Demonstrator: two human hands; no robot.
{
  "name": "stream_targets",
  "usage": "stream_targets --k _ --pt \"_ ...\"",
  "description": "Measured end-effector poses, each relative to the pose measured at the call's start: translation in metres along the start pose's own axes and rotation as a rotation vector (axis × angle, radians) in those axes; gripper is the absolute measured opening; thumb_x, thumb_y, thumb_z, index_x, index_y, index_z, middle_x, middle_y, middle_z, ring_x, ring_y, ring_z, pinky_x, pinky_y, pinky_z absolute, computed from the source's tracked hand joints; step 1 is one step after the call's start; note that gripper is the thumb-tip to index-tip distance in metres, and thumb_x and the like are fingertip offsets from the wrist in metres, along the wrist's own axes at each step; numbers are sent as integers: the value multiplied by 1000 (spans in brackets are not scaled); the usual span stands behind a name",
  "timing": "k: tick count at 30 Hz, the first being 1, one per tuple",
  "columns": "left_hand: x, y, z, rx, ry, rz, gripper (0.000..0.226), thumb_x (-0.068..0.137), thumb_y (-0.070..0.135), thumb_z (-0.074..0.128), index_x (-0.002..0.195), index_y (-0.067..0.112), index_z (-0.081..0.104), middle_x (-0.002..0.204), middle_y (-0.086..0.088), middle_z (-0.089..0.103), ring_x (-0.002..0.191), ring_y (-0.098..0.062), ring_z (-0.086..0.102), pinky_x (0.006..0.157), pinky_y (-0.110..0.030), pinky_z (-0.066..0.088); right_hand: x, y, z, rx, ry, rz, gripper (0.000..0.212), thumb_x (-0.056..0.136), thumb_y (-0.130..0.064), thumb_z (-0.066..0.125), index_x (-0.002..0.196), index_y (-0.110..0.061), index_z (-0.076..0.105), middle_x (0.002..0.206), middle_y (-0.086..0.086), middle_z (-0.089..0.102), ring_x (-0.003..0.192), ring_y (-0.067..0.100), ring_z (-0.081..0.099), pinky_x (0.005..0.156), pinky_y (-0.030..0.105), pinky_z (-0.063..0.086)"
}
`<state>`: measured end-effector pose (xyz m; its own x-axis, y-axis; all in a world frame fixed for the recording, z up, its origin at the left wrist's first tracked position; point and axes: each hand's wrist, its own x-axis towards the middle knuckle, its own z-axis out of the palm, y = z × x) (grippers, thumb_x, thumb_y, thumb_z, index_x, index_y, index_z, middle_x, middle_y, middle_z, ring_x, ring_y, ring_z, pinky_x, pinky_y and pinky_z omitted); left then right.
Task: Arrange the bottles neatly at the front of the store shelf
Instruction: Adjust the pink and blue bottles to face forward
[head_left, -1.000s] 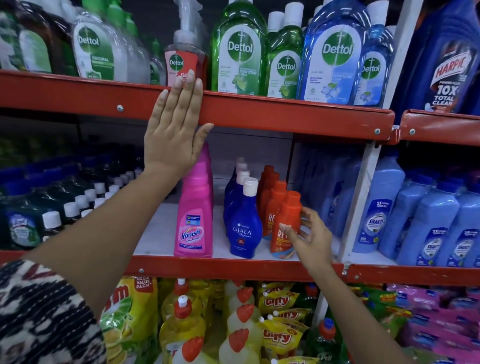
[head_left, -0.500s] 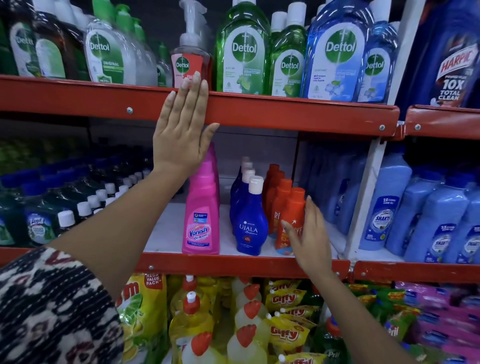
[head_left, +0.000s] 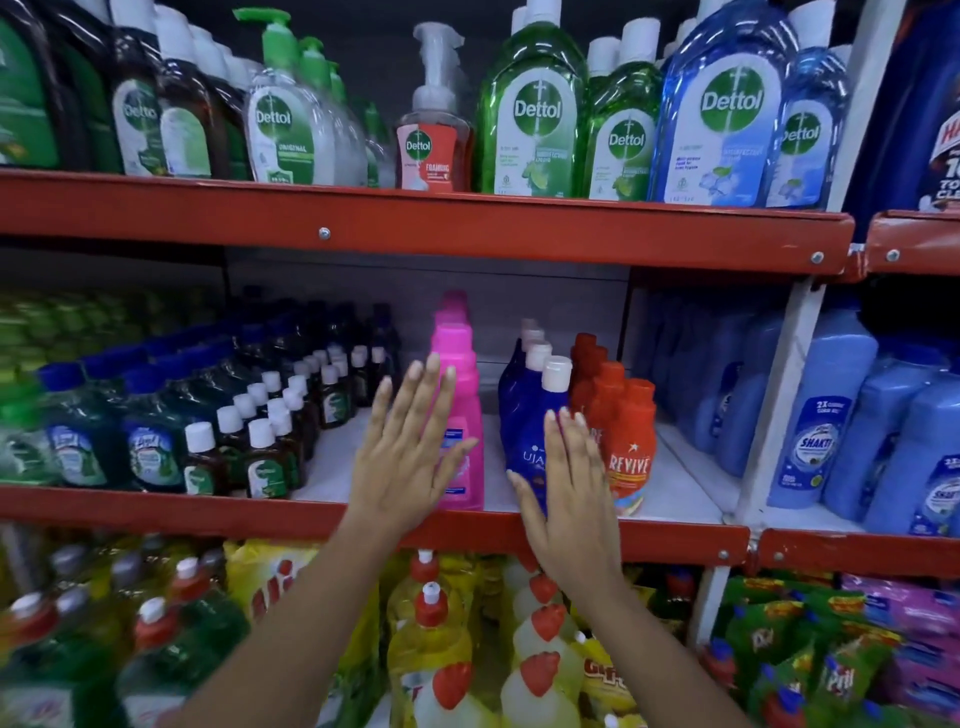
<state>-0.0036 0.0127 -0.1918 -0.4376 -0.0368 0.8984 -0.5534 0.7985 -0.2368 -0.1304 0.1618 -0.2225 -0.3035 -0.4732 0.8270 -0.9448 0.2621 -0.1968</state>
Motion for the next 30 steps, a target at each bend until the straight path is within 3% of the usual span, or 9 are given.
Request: stream_targets --k 3,7,9,12,14,18,21,26,30 --pt "-31 8 4 -203 -121 -122 72 99 49 32 152 5 12 161 -15 6 148 -25 10 120 -41 17 -3 -18 15 107 3 10 53 97 -35 44 144 -14 34 139 10 50 130 20 40 107 37 41" --pt "-44 14 2 -547 -197 -475 77 95 63 24 151 10 21 156 -7 27 139 -7 23 108 -26 33 2 -36 31 359 -62 97 48 97 -38 48 140 -18 39 135 -1 51 125 7 43 104 13 31" --pt "-47 13 3 -687 -228 -561 72 91 66 29 146 19 30 142 2 43 125 0 41 92 -21 45 6 -40 39 510 -92 211 49 94 -42 51 137 -21 41 130 -4 52 120 5 50 98 20 45" --pt "-49 3 11 -783 -264 -557 61 90 67 37 136 26 38 130 7 53 108 0 55 81 -27 55 10 -36 49 590 -114 288 47 89 -45 56 130 -23 46 122 -3 58 110 8 59 87 27 55" --pt "-48 -4 16 -803 -276 -548 56 92 61 45 134 24 40 127 4 56 106 -2 56 82 -31 56 13 -32 50 624 -147 302 48 87 -44 59 128 -23 48 120 -3 60 108 6 60 83 18 54" --pt "-48 -7 18 -828 -270 -531 49 92 46 55 132 21 43 126 3 57 106 -1 56 82 -20 52 20 -28 49 624 -220 335 47 87 -38 62 129 -20 49 119 -1 58 101 1 57 71 1 46" --pt "-49 -7 18 -813 -262 -536 51 91 45 52 134 19 43 126 1 56 104 -2 55 78 -13 47 23 -30 52 620 -239 340 47 88 -35 62 129 -18 48 120 1 55 97 -5 53 70 -3 42" --pt "-49 -8 18 -795 -255 -549 52 91 46 49 134 17 43 126 -2 56 103 -4 54 79 -23 52 25 -33 56 619 -248 348 47 89 -35 61 130 -18 46 122 2 53 96 -11 49 68 -5 41" --pt "-50 -8 18 -794 -260 -542 52 91 46 49 133 17 43 126 -3 56 102 -4 54 79 -21 49 24 -33 55 622 -251 347 47 90 -34 60 131 -16 45 122 3 53 95 -13 48 67 -6 39"
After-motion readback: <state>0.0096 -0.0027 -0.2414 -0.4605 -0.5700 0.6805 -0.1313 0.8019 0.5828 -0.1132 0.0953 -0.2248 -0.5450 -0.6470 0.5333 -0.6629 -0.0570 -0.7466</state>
